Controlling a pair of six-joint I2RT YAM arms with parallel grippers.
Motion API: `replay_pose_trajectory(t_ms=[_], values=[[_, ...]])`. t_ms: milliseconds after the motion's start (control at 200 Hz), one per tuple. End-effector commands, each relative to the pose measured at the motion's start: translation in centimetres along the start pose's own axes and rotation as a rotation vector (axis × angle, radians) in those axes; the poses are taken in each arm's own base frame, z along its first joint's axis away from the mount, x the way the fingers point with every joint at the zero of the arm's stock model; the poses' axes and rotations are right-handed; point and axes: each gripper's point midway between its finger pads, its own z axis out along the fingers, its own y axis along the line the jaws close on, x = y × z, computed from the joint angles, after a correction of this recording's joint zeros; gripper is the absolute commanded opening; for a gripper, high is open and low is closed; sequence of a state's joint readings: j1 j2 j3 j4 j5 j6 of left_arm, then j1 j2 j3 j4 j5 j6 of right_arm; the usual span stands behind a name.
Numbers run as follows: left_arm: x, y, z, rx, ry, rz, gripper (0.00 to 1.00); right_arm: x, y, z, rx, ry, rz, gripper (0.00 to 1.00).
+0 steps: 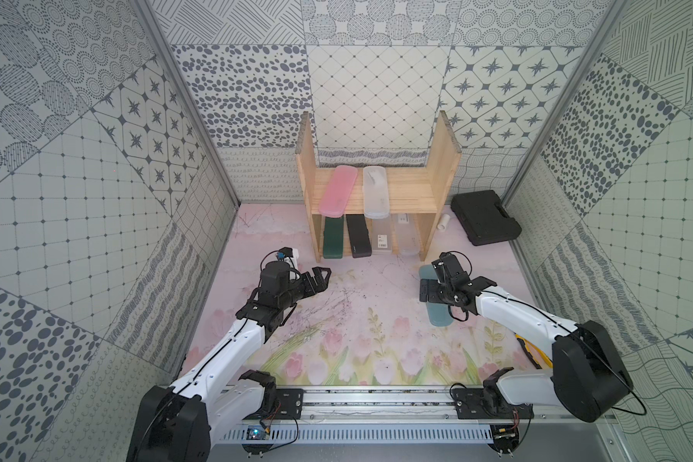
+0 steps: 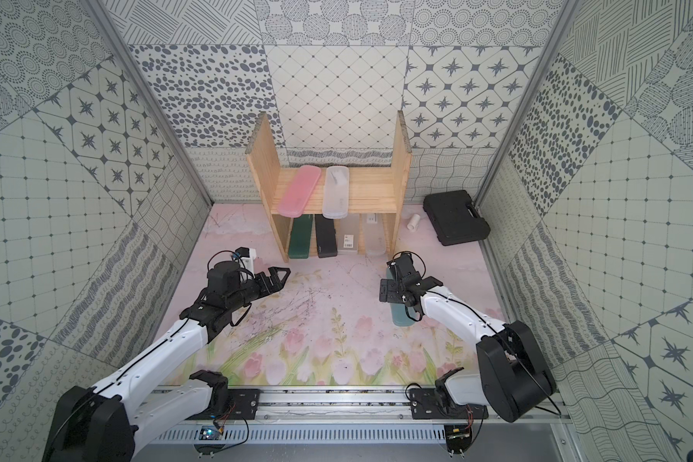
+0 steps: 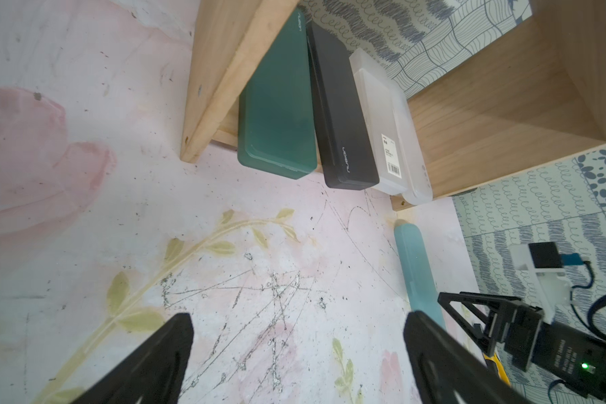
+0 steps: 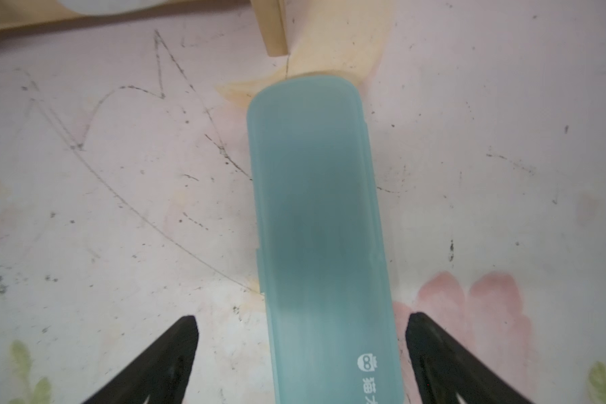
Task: Remove the pencil cases from the shelf
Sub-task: Place the pencil case at the center of the board, then pick up the pencil case from the shelf.
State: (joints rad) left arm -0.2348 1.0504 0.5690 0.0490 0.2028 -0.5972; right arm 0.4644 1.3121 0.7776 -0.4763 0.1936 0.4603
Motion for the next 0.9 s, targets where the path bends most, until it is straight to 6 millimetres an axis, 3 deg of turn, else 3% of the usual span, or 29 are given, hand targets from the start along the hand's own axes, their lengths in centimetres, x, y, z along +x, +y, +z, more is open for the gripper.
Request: replay_pose_trajectory(t_ms=[0, 155, 300, 610, 725, 895], values=[[-1.4, -1.8, 0.3, 0.007, -0.041, 0.049, 0.99, -3.3, 2.6, -3.3, -0.14, -0.099, -0.01, 0.98], [-3.3, -3.5, -1.1, 0.012, -0.071, 0.08, 0.99, -6.1, 5.1, -7.7, -0.282, -0.202, 0.003, 0.97], [-5.9, -5.6, -2.9, 0.026, -0.111, 0.115, 0.99, -7.3, 6.5, -9.8, -0.362, -0.276, -0.01, 0.98], [-12.4, -11.8, -5.6, 0.087, -0.186, 0.224, 0.99, -7.1, 6.3, -9.2, -0.367, -0.332, -0.031, 0.98], [-13.9, -13.5, -5.4, 0.077, -0.197, 0.28, 0.99, -6.7, 6.3, -8.7, -0.368, -0.326, -0.037, 0.98], [-16.2, -14.3, -4.4, 0.012, -0.204, 0.332, 0.99, -6.4, 6.3, -8.3, -0.368, -0.324, -0.052, 0.98]])
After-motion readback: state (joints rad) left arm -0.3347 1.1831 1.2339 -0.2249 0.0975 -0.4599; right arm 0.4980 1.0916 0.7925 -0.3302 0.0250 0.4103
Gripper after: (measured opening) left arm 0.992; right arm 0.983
